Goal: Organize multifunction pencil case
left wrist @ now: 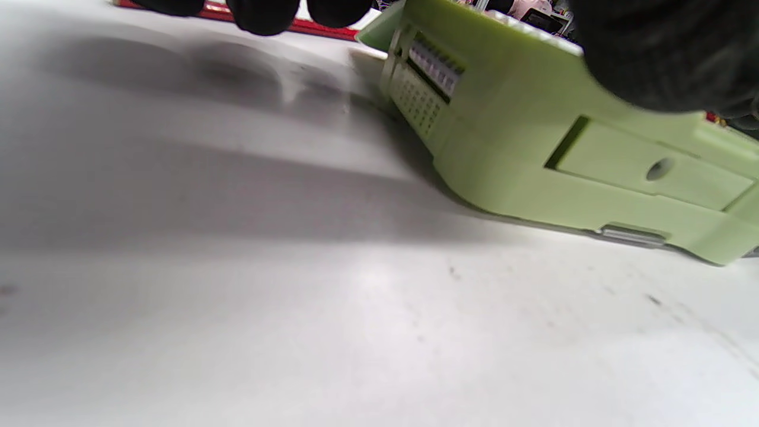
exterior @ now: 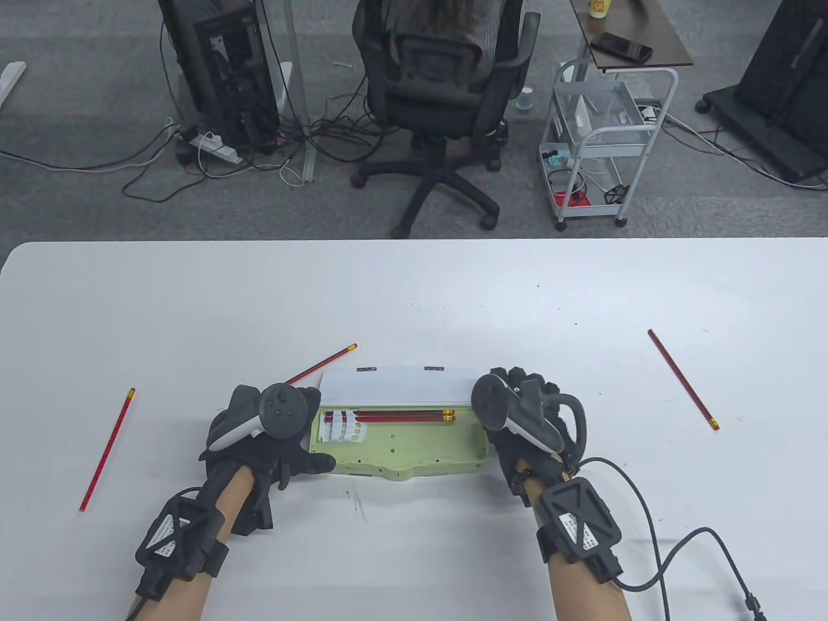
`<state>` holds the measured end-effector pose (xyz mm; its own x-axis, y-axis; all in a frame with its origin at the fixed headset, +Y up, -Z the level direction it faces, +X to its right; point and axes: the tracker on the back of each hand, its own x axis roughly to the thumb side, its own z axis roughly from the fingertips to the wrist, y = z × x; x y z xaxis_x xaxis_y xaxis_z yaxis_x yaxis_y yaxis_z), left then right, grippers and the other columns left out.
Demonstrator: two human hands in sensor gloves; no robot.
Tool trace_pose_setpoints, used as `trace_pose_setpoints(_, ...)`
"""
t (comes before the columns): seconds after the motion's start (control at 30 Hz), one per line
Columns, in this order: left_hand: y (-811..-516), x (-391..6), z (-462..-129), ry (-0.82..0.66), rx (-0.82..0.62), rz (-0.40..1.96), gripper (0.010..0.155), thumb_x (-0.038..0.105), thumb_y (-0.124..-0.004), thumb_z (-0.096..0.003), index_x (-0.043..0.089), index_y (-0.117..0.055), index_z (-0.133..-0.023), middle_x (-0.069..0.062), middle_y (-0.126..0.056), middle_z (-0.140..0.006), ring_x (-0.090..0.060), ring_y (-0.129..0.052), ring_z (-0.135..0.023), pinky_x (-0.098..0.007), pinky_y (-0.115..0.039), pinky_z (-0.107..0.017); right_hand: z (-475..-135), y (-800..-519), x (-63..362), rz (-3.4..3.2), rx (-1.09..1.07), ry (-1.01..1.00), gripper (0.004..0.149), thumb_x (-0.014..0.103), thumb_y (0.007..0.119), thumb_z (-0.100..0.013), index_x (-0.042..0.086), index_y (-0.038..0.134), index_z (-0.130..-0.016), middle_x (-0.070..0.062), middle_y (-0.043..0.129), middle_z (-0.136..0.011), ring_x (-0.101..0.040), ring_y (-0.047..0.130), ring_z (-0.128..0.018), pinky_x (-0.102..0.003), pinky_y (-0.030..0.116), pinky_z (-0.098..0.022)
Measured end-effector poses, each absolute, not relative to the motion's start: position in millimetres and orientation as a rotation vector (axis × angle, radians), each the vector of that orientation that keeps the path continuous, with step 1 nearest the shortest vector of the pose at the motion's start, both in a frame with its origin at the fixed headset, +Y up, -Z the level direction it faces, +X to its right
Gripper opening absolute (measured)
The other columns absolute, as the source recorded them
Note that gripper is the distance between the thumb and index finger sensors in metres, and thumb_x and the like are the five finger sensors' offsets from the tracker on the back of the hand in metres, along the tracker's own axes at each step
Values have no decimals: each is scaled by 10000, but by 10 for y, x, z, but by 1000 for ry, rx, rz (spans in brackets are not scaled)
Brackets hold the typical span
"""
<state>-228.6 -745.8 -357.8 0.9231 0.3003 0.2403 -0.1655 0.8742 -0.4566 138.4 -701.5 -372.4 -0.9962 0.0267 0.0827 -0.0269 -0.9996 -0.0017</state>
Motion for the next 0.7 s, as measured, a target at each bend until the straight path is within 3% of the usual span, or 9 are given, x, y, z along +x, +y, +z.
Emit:
trace_pose_setpoints(0.47, -7460, -2286, -3578, -308, -445, 249, 1122, 672, -771, -291, 153, -230, -1126, -169, -337, -1232, -491, -455, -1115, -727, -474, -717, -3895, -6922, 3108, 3129, -398, 74, 679, 421, 707, -527, 70, 557, -1088, -284, 541, -1099, -562, 585, -1000, -686, 546, -705)
trace_pose_setpoints(0.7, -7459, -2286, -3577, -306, -444, 243, 1126, 673, -772, -287, 152, -230, -1126, -169, -339, -1233, -491, -455, -1116, -728, -472, -717, -4048, -7098, 3558, 3095, -580, 111, 637, 405, 724, -522, 71, 624, -1055, -273, 614, -1069, -543, 666, -967, -668, 591, -698)
